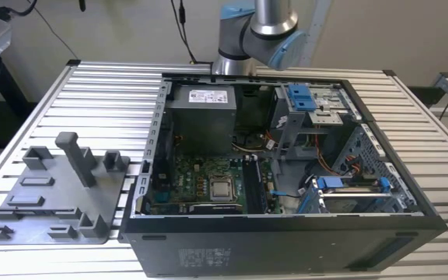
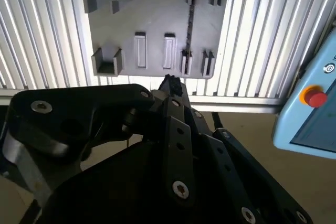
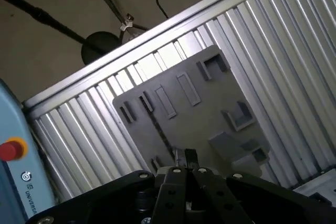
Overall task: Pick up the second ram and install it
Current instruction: 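Pick up the second ram and move it above second insertion slot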
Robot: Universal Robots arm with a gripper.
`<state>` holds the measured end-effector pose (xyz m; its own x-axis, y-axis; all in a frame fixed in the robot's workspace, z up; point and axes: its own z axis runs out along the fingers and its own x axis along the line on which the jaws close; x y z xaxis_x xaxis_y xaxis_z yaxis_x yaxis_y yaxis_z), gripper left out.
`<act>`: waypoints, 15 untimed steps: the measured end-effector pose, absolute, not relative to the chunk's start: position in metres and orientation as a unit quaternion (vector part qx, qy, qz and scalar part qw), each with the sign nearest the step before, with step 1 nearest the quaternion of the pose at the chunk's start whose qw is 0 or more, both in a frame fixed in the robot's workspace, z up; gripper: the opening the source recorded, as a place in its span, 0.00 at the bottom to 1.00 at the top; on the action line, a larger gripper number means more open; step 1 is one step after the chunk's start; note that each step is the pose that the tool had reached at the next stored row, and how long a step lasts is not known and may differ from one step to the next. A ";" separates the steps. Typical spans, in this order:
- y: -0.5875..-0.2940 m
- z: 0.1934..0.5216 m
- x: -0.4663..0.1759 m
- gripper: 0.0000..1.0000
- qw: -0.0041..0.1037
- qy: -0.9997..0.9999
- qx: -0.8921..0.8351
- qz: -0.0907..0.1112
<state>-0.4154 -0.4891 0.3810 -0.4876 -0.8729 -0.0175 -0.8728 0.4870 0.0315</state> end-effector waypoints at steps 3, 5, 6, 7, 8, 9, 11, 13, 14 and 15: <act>-0.489 0.380 -0.415 0.11 0.001 -0.849 0.529 -0.018; -0.489 0.380 -0.415 0.11 0.001 -0.839 0.544 -0.018; -0.489 0.380 -0.415 0.11 0.001 -0.834 0.552 -0.018; -0.489 0.379 -0.415 0.11 0.002 -0.829 0.559 -0.018; -0.489 0.379 -0.415 0.11 0.002 -0.824 0.567 -0.018; -0.489 0.379 -0.415 0.11 0.002 -0.818 0.575 -0.018; -0.489 0.378 -0.415 0.11 0.002 -0.808 0.590 -0.018; -0.489 0.377 -0.415 0.11 0.002 -0.797 0.604 -0.018; -0.489 0.377 -0.415 0.11 0.003 -0.791 0.611 -0.018; -0.489 0.377 -0.415 0.11 0.003 -0.786 0.618 -0.018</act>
